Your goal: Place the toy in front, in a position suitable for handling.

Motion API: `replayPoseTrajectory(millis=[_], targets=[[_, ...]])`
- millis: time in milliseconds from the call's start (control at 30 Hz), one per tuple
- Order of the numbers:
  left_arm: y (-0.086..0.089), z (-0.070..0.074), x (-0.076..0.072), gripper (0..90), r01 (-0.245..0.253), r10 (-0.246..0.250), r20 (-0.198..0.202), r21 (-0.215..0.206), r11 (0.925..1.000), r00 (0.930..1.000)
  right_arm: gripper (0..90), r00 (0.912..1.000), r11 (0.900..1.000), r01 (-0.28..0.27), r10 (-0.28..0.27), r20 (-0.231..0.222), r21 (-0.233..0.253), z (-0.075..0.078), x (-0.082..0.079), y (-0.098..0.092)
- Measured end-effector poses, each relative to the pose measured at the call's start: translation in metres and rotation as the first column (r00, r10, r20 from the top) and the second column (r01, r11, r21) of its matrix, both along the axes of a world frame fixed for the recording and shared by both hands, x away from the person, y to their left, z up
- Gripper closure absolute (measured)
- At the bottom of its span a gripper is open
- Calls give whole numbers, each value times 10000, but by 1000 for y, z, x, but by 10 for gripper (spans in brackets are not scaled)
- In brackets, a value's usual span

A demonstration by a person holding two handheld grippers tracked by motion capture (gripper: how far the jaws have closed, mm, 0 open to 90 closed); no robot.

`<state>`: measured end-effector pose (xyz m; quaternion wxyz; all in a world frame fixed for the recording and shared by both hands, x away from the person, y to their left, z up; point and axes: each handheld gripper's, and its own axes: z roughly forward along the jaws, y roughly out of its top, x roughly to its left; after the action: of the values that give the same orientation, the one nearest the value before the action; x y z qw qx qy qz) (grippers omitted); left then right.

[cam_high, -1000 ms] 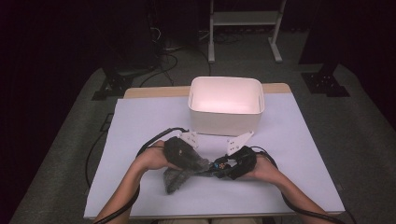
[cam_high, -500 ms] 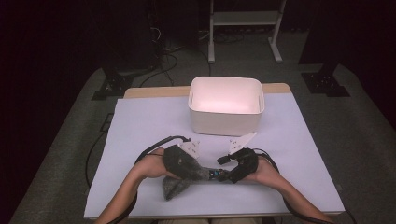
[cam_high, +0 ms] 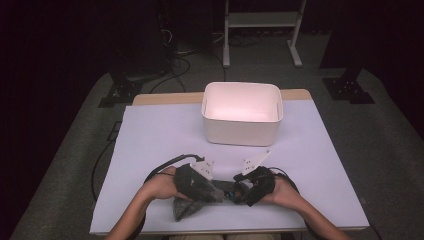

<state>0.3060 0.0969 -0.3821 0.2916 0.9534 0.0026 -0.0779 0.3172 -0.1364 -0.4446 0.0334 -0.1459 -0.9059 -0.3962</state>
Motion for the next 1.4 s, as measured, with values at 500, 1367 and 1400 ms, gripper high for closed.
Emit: replayPoseTrajectory(millis=[500,1367,1400], targets=[[4,3,-3,759,-124,117,-186,-380,9992,9998,162,9991,9999,7,-1,421,-147,-4,-9,1],[-3,-13,9,748,-655,650,443,108,9978,9969,226,9923,9974,-554,602,1078,-468,-11,-21,-4],[-4,-13,9,748,-606,601,455,101,9981,9972,226,9920,9974,-549,596,1109,-457,-11,-21,-4]])
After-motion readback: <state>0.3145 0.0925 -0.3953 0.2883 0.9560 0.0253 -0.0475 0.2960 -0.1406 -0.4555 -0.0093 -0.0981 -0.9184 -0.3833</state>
